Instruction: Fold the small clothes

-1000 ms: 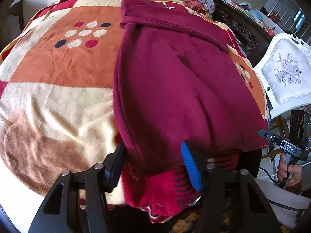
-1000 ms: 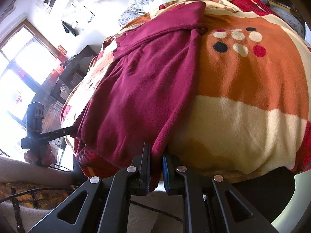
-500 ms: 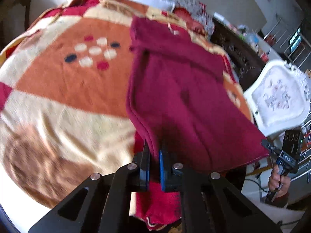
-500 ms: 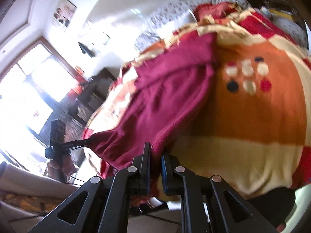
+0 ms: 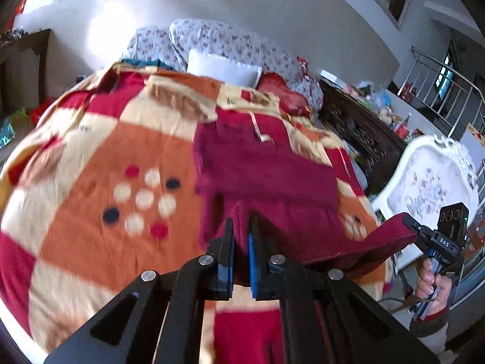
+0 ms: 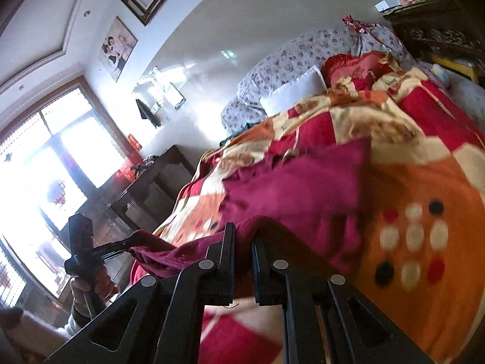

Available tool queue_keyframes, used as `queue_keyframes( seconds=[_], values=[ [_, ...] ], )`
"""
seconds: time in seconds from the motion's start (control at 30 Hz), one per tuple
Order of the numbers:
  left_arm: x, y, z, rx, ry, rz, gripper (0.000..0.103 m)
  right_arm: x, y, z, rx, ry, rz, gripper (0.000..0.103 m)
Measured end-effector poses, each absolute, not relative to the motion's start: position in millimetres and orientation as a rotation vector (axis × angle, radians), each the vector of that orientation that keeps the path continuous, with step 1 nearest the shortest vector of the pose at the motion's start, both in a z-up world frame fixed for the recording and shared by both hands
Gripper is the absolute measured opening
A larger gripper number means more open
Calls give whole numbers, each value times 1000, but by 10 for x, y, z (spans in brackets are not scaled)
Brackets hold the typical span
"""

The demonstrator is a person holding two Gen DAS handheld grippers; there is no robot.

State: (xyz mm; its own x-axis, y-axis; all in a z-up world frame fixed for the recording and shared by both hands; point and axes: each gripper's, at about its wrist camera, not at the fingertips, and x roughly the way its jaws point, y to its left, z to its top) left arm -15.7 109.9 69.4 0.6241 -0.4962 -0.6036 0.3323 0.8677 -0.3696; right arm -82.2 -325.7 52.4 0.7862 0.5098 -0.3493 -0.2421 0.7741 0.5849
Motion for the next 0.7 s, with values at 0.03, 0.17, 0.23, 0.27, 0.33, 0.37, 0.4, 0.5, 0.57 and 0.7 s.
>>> queue_keyframes(
  seconds=[0.03,0.17,0.23,0.27,0.33,0.37,0.4,0.5,0.57,0.7],
  values=[
    [-37,1080,713,-233,754,-466,7,-707,-3255,550,532,525,417,10],
    [501,954,771,-233,747,-431,7,-241,-3300,613,496,538,364,10],
    [739,871,779,-223,743,-415,7,-38,-3349,614,503,545,351,10],
    [870,823,774,-217,743,-403,7,88,-3387,609,504,549,339,10],
    [1128,722,742,-205,751,-389,7,284,-3466,580,519,555,327,10],
    [1253,682,716,-200,756,-380,7,382,-3511,560,530,557,320,10],
    [1361,641,691,-196,764,-374,7,469,-3553,537,536,559,310,10],
    [1706,487,592,-175,788,-363,7,772,-3688,405,554,591,267,10],
    [1901,390,529,-162,799,-352,7,964,-3782,290,581,618,240,10],
    [2247,234,380,-141,823,-327,7,1335,-3904,39,620,679,198,10]
  ],
)
